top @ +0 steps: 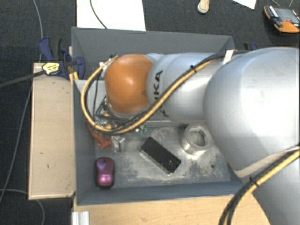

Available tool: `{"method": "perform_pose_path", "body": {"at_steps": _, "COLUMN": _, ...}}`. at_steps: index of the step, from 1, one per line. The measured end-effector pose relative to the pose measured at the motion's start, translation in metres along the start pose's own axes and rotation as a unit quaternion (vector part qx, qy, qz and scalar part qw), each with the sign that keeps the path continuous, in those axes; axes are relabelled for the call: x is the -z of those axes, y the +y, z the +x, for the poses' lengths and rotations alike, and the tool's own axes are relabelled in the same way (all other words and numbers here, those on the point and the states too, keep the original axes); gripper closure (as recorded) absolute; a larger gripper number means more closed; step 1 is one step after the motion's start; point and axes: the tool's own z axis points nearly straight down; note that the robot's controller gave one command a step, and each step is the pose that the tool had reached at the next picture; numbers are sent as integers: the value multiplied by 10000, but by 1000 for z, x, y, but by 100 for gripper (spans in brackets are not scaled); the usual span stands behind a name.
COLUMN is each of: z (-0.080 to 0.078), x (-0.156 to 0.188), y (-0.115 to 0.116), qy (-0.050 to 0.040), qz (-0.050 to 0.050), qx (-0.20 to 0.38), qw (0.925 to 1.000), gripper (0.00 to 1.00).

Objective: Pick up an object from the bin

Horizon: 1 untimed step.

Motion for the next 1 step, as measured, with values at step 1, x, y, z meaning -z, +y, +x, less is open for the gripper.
{"method": "perform_pose_path", "body": {"at_steps": 1, "z": 0, "x": 0, "y": 0, "qy": 1, "qz": 0, "qx": -4, "qw": 10000, "gripper": 100}}
